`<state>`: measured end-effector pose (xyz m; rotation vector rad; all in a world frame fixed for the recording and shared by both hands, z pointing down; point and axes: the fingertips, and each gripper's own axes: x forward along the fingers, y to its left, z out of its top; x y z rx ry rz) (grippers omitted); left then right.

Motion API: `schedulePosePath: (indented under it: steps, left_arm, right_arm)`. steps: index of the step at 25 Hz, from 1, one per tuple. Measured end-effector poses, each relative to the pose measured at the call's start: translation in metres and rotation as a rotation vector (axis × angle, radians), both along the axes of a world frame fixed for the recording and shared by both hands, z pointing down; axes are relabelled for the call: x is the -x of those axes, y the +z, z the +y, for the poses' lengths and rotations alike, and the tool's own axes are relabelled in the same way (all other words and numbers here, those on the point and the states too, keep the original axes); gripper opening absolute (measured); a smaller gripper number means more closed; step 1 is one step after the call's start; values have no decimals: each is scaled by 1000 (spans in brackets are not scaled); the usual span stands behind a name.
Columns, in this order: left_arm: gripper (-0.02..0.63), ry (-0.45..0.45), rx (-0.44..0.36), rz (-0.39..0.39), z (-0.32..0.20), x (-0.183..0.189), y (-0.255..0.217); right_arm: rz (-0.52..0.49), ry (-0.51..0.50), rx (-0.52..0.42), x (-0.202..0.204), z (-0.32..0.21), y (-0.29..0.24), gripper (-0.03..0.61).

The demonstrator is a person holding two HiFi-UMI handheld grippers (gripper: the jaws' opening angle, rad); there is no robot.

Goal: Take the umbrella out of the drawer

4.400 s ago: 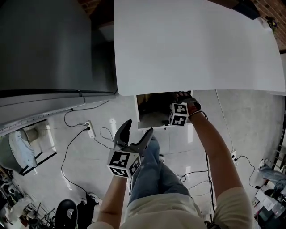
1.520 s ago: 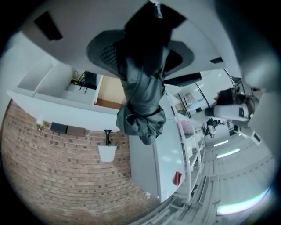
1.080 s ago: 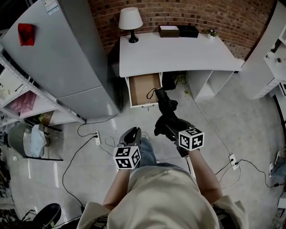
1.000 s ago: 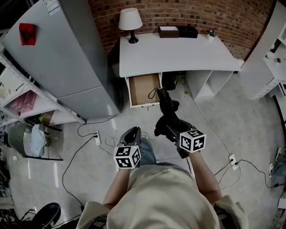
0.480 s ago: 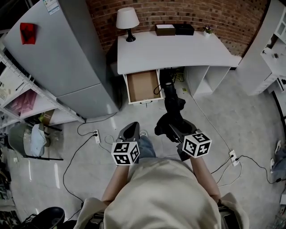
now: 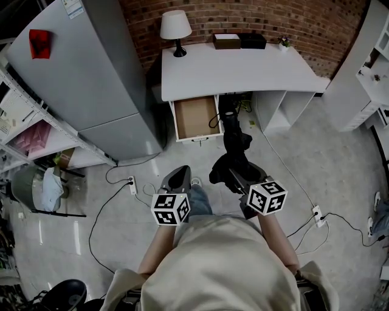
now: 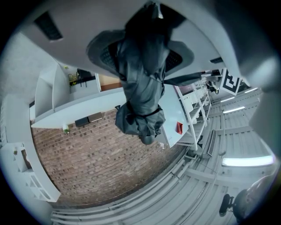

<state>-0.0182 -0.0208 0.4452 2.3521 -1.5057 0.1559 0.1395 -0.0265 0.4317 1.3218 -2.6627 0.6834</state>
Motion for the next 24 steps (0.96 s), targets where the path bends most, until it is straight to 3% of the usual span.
schedulePosePath:
  steps: [24]
  left_arm:
    - [11, 6, 16, 9, -4, 0, 4]
  right_arm:
    - [-11, 25, 4, -6, -10, -6, 224]
